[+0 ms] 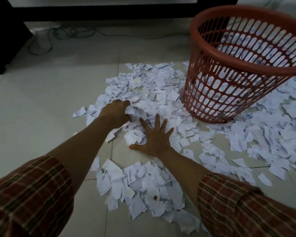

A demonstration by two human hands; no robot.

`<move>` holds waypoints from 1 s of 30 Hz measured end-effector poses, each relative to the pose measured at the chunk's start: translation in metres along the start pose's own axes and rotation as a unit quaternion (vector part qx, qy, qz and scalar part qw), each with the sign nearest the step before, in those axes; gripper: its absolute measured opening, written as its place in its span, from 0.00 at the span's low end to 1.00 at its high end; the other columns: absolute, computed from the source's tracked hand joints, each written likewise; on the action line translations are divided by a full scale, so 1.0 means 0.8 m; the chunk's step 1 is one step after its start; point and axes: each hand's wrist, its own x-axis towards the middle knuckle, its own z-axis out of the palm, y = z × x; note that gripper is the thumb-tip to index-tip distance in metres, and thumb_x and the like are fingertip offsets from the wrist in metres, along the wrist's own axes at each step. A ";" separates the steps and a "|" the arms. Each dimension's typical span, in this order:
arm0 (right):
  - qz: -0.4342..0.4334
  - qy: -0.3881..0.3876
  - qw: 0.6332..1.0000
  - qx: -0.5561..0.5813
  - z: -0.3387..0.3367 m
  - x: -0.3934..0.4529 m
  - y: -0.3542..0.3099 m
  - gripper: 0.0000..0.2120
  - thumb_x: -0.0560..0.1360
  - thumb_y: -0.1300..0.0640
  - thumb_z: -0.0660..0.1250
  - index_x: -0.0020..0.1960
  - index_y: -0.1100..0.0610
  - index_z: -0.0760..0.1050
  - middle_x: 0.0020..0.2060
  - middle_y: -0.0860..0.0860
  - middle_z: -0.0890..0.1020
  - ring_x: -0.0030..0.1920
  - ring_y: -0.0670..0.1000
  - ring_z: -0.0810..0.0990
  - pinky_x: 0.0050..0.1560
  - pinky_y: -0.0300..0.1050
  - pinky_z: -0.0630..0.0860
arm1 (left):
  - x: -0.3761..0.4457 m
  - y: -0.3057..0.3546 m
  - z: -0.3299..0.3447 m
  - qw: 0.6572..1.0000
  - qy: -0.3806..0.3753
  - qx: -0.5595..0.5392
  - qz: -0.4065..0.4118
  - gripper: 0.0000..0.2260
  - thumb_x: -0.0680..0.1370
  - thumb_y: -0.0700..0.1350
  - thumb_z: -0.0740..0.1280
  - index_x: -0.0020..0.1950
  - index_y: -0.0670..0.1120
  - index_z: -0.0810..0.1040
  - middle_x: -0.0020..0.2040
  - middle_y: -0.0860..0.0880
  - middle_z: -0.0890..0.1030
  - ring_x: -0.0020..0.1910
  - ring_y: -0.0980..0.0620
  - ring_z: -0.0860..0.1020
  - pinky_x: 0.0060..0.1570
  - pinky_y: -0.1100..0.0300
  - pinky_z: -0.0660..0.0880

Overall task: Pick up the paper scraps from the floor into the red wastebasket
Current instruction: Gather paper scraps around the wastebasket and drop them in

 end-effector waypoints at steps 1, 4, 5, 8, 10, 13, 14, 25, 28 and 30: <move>0.003 -0.018 1.000 -0.018 0.000 -0.001 0.002 0.54 0.59 0.18 0.58 0.75 0.35 0.36 0.76 0.57 0.32 0.73 0.70 0.32 0.65 0.79 0.37 | -0.002 -0.003 -0.002 1.000 0.003 -0.001 0.000 0.24 0.75 0.50 0.69 0.70 0.49 0.70 0.62 0.40 0.74 0.62 0.38 0.72 0.58 0.49 0.72; -0.010 -0.019 0.998 -0.061 0.003 -0.004 0.008 0.45 0.65 0.20 0.53 0.76 0.36 0.48 0.78 0.58 0.45 0.75 0.69 0.44 0.67 0.75 0.39 | -0.007 -0.005 -0.008 1.000 0.018 -0.007 0.006 0.23 0.75 0.49 0.69 0.69 0.49 0.70 0.62 0.40 0.74 0.61 0.39 0.72 0.56 0.50 0.72; -0.028 0.022 0.997 -0.073 0.001 -0.006 0.010 0.41 0.66 0.23 0.57 0.75 0.38 0.57 0.75 0.60 0.56 0.73 0.69 0.55 0.67 0.74 0.49 | -0.008 -0.004 -0.010 1.000 0.022 -0.008 0.008 0.23 0.75 0.49 0.69 0.69 0.50 0.70 0.62 0.40 0.74 0.61 0.39 0.73 0.56 0.50 0.72; -0.091 0.119 0.984 -0.098 -0.005 -0.013 0.028 0.24 0.66 0.40 0.69 0.60 0.49 0.76 0.53 0.59 0.76 0.50 0.63 0.76 0.48 0.58 0.72 | -0.008 0.006 -0.013 1.000 0.026 0.001 0.009 0.23 0.75 0.49 0.68 0.69 0.49 0.70 0.61 0.40 0.74 0.60 0.38 0.73 0.54 0.51 0.72; -0.113 0.135 0.981 -0.078 -0.012 -0.022 0.042 0.19 0.66 0.50 0.71 0.56 0.51 0.78 0.48 0.57 0.76 0.45 0.61 0.76 0.40 0.53 0.73 | -0.006 0.016 -0.016 1.000 0.022 0.006 0.007 0.23 0.75 0.50 0.68 0.69 0.49 0.69 0.61 0.40 0.73 0.59 0.38 0.73 0.54 0.50 0.72; -0.132 0.125 0.983 -0.026 -0.020 -0.031 0.062 0.18 0.64 0.59 0.74 0.54 0.56 0.80 0.45 0.59 0.77 0.44 0.61 0.76 0.31 0.49 0.76 | -0.005 0.034 -0.021 1.000 0.024 0.008 0.009 0.23 0.76 0.51 0.68 0.69 0.50 0.68 0.61 0.41 0.73 0.59 0.38 0.73 0.56 0.49 0.73; -0.138 0.115 0.984 -0.005 -0.022 -0.033 0.068 0.18 0.63 0.62 0.75 0.53 0.58 0.80 0.44 0.60 0.77 0.43 0.61 0.77 0.31 0.49 0.75 | -0.004 0.040 -0.022 1.000 0.026 0.010 0.012 0.23 0.76 0.51 0.68 0.69 0.50 0.68 0.61 0.41 0.73 0.59 0.39 0.73 0.57 0.49 0.72; -0.172 0.188 0.964 0.070 -0.107 -0.038 0.083 0.07 0.66 0.66 0.67 0.39 0.60 0.69 0.36 0.57 0.71 0.29 0.59 0.72 0.26 0.46 0.68 | -0.006 0.102 -0.066 0.991 0.127 -0.024 0.028 0.20 0.75 0.51 0.68 0.65 0.46 0.73 0.59 0.41 0.77 0.57 0.39 0.75 0.52 0.50 0.73; -0.177 0.239 0.951 0.083 -0.144 -0.034 0.072 0.06 0.67 0.65 0.67 0.39 0.60 0.70 0.36 0.56 0.70 0.30 0.58 0.72 0.29 0.47 0.68 | -0.005 0.117 -0.086 0.986 0.155 -0.050 0.032 0.17 0.74 0.50 0.68 0.61 0.44 0.75 0.56 0.41 0.79 0.54 0.39 0.76 0.50 0.52 0.73; -0.184 0.272 0.939 0.099 -0.173 -0.037 0.065 0.05 0.67 0.64 0.68 0.40 0.61 0.72 0.37 0.56 0.72 0.31 0.58 0.73 0.30 0.46 0.68 | -0.006 0.128 -0.101 0.981 0.181 -0.066 0.040 0.13 0.74 0.48 0.69 0.55 0.44 0.77 0.52 0.41 0.80 0.49 0.39 0.77 0.48 0.52 0.74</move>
